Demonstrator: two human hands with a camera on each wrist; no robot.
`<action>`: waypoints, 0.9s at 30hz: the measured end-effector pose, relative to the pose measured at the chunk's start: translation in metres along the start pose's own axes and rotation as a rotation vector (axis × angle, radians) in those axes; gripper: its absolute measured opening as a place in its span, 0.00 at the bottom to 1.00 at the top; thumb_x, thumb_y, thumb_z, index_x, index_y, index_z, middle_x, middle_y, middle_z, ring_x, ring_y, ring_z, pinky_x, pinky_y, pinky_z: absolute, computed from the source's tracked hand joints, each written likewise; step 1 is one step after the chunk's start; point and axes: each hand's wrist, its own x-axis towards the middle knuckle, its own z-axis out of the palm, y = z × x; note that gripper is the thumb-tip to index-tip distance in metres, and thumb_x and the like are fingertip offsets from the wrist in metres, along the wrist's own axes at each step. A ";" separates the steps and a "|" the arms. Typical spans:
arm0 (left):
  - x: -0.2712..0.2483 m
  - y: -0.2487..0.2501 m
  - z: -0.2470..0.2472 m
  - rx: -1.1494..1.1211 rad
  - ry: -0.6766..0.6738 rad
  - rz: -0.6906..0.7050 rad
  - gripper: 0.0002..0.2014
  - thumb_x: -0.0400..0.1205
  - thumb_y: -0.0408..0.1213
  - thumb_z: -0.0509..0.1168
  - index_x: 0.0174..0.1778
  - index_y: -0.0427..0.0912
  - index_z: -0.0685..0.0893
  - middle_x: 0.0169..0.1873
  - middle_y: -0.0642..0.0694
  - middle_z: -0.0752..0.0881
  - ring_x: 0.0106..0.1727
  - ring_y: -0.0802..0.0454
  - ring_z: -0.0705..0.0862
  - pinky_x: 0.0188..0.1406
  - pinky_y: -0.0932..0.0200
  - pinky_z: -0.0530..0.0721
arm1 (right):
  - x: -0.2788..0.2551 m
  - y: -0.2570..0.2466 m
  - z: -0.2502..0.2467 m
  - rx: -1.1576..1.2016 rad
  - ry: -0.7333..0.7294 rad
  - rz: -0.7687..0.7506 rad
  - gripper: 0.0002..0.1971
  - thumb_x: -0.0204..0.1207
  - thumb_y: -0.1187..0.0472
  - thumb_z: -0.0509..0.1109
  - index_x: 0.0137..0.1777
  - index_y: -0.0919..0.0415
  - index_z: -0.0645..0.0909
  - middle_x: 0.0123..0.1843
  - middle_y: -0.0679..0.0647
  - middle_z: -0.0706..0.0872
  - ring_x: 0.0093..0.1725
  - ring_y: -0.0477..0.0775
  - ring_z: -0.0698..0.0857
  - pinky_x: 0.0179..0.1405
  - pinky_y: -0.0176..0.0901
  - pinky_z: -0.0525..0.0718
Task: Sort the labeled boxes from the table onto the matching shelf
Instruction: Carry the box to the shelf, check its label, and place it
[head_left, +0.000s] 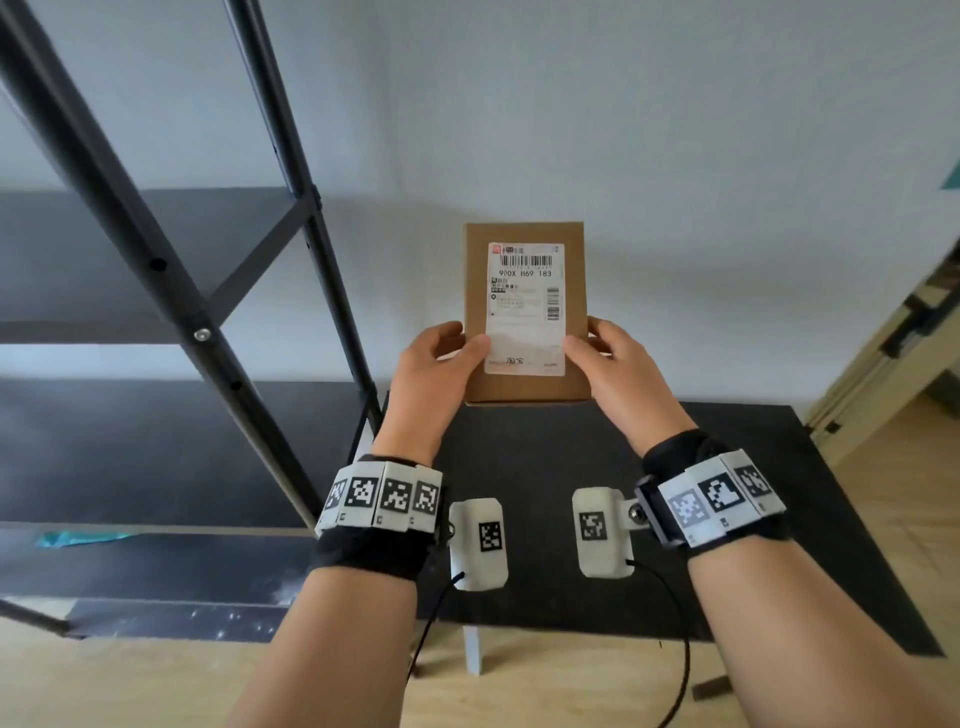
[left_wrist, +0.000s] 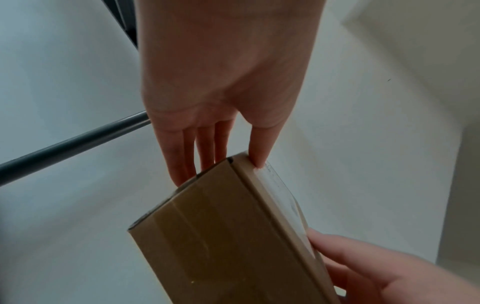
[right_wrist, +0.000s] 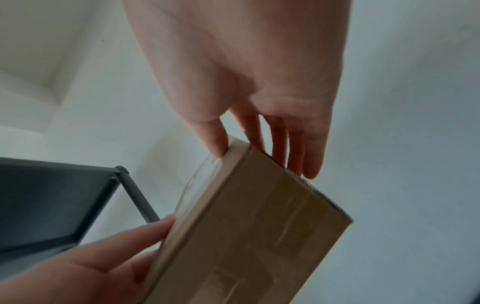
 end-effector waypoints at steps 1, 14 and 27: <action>-0.001 0.005 -0.001 -0.011 -0.001 0.020 0.27 0.82 0.49 0.69 0.77 0.48 0.77 0.67 0.52 0.86 0.66 0.52 0.85 0.65 0.51 0.86 | -0.001 -0.004 -0.003 0.019 0.015 -0.012 0.21 0.86 0.49 0.59 0.76 0.51 0.72 0.66 0.48 0.82 0.57 0.45 0.82 0.42 0.29 0.79; -0.007 0.035 -0.005 -0.122 -0.034 0.188 0.23 0.80 0.33 0.74 0.72 0.43 0.82 0.62 0.53 0.89 0.62 0.58 0.88 0.45 0.73 0.86 | -0.002 -0.022 -0.022 0.177 0.146 -0.092 0.18 0.80 0.58 0.69 0.69 0.53 0.74 0.63 0.44 0.85 0.63 0.47 0.84 0.61 0.46 0.84; -0.005 0.036 -0.009 -0.137 -0.034 0.209 0.23 0.78 0.28 0.75 0.70 0.43 0.83 0.62 0.53 0.90 0.65 0.56 0.87 0.60 0.60 0.86 | -0.003 -0.028 -0.026 0.180 0.152 -0.135 0.17 0.78 0.61 0.71 0.65 0.55 0.73 0.61 0.46 0.86 0.61 0.47 0.85 0.59 0.44 0.84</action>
